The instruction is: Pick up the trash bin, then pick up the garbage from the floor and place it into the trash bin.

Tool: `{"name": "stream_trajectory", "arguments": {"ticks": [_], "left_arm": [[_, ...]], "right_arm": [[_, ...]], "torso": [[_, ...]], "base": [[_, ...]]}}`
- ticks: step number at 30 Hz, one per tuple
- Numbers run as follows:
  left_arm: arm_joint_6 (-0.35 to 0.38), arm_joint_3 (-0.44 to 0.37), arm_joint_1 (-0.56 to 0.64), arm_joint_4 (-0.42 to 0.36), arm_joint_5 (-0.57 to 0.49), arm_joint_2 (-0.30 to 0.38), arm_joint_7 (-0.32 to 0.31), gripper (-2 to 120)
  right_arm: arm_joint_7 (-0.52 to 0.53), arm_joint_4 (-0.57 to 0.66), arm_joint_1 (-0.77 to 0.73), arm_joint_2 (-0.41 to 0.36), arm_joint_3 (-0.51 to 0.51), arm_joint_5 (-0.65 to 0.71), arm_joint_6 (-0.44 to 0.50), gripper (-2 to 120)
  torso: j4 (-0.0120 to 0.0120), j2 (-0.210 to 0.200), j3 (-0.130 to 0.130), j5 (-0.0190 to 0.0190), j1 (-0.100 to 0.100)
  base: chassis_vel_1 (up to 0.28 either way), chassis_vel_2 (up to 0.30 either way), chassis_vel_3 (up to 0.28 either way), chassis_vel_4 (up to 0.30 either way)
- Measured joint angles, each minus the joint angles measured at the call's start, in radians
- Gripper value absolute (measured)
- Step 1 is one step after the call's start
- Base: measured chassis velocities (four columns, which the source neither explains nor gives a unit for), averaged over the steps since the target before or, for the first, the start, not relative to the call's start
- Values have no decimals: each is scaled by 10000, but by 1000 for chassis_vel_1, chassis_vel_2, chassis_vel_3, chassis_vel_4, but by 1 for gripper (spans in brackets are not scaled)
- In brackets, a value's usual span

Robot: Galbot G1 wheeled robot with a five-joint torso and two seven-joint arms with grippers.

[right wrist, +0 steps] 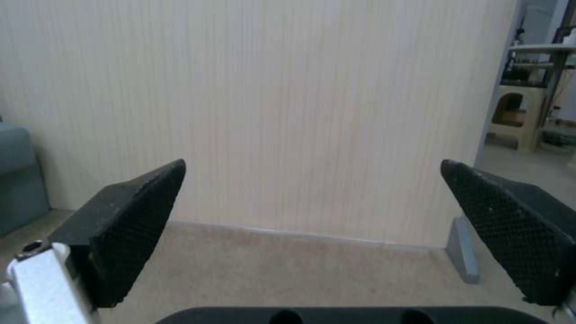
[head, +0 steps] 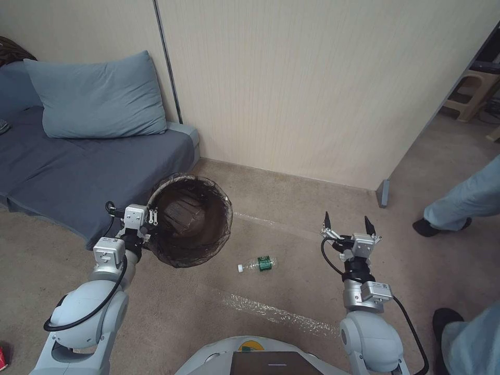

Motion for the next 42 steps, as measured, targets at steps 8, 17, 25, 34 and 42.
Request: {"name": "stream_trajectory", "arguments": {"ticks": [8,17,25,34,42], "left_arm": [[-19,2,-123,21,-3,-125,20,3],[-60,46,-164,68,-21,-163,29,3],[-69,127,-177,77,-15,-133,33,3],[-69,149,-212,78,-12,-59,33,3],[-49,93,-229,67,-23,-33,29,3]], "right_arm": [[0,0,0,0,0,0,0,100],[0,0,0,-15,-1,11,-11,100],[21,42,6,-288,8,163,-183,100],[48,76,43,-678,-7,369,-413,100],[71,260,365,-2279,-216,1233,-1687,100]], "torso": [[0,0,0,0,0],[0,0,0,0,0],[3,0,0,-3,0],[5,0,0,-3,0],[3,0,0,2,0]], "base": [[0,0,0,0],[0,0,0,0],[0,0,0,0],[0,0,0,0],[0,0,0,0]]}}
